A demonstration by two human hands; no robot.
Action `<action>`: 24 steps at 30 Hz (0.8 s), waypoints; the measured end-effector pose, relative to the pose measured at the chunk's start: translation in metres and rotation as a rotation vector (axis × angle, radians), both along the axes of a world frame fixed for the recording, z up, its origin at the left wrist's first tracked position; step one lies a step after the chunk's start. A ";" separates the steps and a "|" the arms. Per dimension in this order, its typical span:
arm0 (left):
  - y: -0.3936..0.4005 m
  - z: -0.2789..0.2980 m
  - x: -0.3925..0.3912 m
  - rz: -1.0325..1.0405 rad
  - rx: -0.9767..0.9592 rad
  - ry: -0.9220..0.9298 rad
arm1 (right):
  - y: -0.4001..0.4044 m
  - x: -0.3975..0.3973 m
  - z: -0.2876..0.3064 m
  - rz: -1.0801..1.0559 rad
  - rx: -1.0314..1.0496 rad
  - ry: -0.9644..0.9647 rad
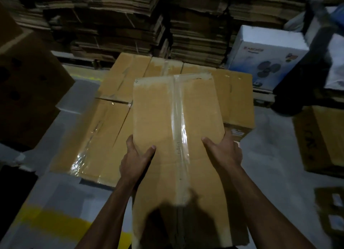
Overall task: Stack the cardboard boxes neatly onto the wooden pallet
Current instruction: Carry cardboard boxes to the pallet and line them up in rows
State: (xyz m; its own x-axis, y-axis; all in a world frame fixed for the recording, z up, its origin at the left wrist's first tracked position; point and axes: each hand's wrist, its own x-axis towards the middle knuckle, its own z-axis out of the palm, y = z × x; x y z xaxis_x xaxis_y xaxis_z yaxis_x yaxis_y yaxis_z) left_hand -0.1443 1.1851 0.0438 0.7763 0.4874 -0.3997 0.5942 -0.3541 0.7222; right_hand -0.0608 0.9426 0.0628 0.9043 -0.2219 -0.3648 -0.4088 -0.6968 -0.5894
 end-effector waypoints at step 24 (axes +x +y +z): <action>0.007 -0.178 0.072 -0.293 -0.051 0.289 | -0.002 -0.012 -0.166 -0.295 -0.112 0.183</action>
